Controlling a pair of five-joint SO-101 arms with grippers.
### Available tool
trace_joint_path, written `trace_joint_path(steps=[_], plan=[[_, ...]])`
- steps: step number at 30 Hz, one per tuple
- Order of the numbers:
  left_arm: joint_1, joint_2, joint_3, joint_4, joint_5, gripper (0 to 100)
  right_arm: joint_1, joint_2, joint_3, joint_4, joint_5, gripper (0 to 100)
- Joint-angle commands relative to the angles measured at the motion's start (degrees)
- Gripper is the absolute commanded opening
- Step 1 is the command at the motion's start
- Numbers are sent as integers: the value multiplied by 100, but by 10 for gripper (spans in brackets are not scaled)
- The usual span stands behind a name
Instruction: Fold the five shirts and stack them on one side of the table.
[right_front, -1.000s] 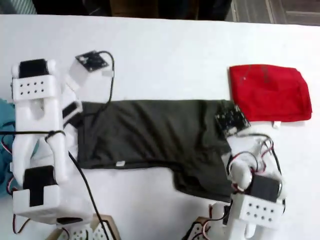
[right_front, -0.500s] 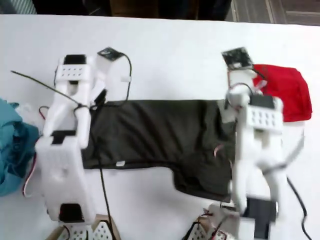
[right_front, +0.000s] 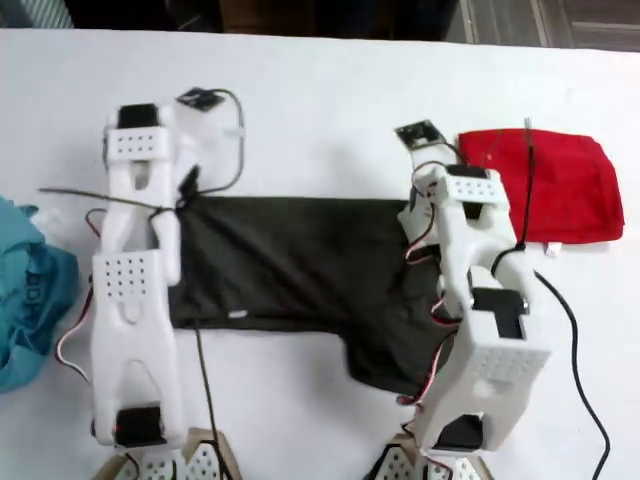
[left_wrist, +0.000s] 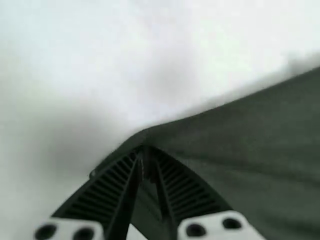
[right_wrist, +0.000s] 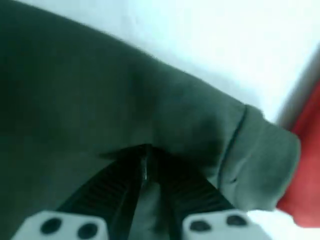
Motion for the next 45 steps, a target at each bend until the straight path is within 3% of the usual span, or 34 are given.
trace_joint_path(steps=[1,10,18,21,25,30,33,40,45], plan=[[-448,185,-462,132,26,24,198,356,-589,84,-26,20],[-88,62,-488,167,35,24,-13,48,-1187,637,-26,20],[-79,-1670,-75,202,26,24,13,-1895,-993,1429,-26,20],[9,-2796,1130,202,-26,24,-31,-2686,-325,1516,9,20],[237,-4571,3793,62,-299,25,-40,-3969,1204,1305,343,20],[316,-6435,7609,-1477,-360,25,-479,-5235,3499,813,1116,20],[413,-6857,9253,-2215,-360,25,-857,-5736,4466,796,1442,20],[413,-6875,10949,-3622,-369,25,-1815,-5974,5521,796,2022,20],[237,-6875,11380,-4070,-369,25,-2563,-5974,5582,796,1996,20]])
